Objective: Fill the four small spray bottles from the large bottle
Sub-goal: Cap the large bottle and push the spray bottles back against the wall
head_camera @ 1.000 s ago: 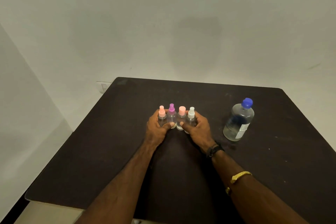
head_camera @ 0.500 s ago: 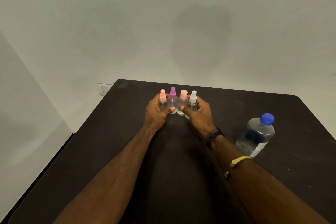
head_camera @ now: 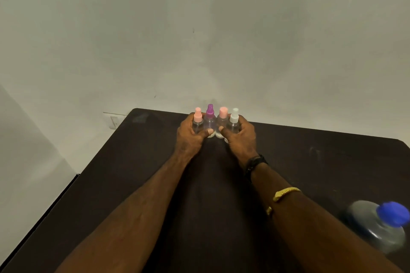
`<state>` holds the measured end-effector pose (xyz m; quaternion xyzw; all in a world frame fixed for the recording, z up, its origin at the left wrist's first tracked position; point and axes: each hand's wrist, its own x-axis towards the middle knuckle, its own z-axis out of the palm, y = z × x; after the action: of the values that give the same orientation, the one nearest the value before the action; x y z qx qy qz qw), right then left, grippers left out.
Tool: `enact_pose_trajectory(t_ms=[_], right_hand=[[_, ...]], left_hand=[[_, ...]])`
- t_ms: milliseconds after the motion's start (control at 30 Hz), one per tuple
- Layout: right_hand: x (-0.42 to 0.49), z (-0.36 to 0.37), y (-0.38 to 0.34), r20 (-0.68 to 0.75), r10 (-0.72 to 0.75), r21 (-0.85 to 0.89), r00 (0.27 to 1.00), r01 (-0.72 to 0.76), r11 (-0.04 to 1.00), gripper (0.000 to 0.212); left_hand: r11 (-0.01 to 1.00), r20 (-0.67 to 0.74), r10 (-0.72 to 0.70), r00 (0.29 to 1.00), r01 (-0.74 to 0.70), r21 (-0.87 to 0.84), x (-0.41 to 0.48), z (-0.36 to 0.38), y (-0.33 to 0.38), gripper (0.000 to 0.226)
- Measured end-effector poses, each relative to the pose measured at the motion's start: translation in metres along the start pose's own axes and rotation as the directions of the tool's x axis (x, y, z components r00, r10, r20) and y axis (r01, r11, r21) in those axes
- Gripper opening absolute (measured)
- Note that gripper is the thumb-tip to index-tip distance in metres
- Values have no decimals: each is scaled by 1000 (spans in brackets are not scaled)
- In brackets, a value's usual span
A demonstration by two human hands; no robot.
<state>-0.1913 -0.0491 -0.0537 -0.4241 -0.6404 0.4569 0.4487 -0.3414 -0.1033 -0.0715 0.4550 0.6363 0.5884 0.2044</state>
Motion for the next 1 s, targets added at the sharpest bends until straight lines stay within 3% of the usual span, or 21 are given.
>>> enact_pose_trajectory(t_ms=[300,733,1000], right_hand=[[35,10,21,-85,34,-9,996,-34,999,39],[48,13,26,-84,-6,-203,996,-12,979,50],[40,19,29,-275,-73,-345,959,-27,938,57]], left_hand=[[1000,11,23,1000,-23,15,32,20,-17,48],[991,18,25,1000,-27,129,51,20,-26,53],[968,-178,22,984,24,249,40,20,-27,61]])
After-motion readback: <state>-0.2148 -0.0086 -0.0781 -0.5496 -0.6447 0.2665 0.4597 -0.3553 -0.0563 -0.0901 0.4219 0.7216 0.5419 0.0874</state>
